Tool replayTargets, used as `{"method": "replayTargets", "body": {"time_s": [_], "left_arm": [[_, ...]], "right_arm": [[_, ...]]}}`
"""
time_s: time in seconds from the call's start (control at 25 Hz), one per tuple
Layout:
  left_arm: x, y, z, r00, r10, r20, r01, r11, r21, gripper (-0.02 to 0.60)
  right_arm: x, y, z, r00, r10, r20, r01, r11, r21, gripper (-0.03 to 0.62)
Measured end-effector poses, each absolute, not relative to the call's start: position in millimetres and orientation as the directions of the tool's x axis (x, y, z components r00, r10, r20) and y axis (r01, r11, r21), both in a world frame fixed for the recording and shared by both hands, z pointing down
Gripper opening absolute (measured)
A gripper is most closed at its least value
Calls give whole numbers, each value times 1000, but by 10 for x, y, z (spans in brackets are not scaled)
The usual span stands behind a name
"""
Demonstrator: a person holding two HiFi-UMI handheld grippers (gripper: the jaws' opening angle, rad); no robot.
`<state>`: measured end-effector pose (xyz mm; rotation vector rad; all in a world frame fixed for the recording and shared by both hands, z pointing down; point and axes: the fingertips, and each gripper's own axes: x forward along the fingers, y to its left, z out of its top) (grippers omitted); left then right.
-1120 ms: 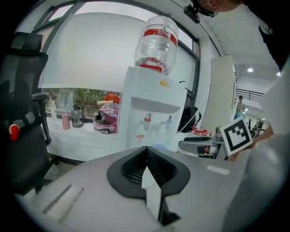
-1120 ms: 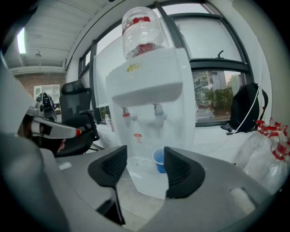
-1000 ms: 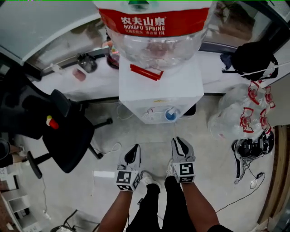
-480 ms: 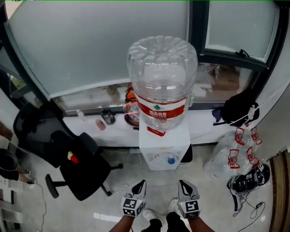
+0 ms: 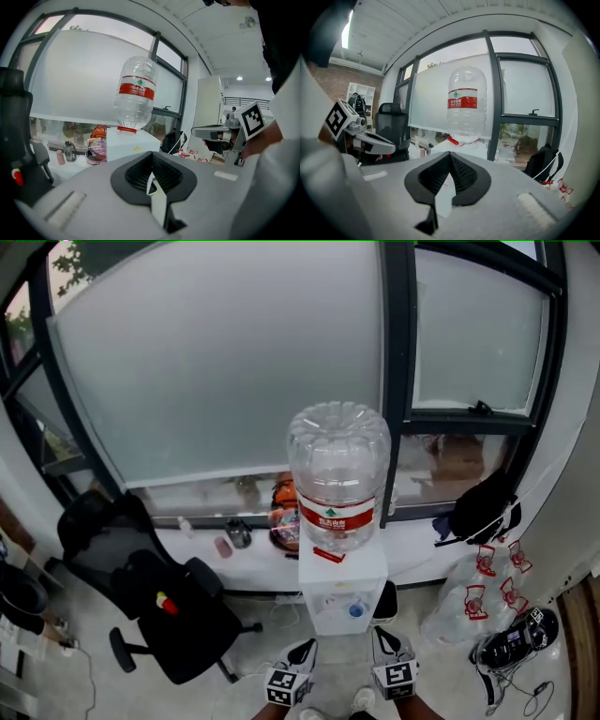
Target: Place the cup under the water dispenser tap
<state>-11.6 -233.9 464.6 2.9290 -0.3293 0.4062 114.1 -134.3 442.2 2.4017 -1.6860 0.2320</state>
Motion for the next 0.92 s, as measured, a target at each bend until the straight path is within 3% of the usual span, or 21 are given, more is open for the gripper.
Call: {"method": "replayTargets", "body": {"time_s": [0.48, 0.92], "left_arm": [[-210, -2489, 4194, 946, -258, 194, -281, -955, 97, 17], [-118, -2488, 4114, 942, -265, 205, -291, -950, 109, 17]], "right_arm": [[1013, -1466, 3924, 310, -939, 147, -950, -301, 78, 2], [1048, -1533, 3832, 278, -948, 153, -961, -273, 52, 2]]}}
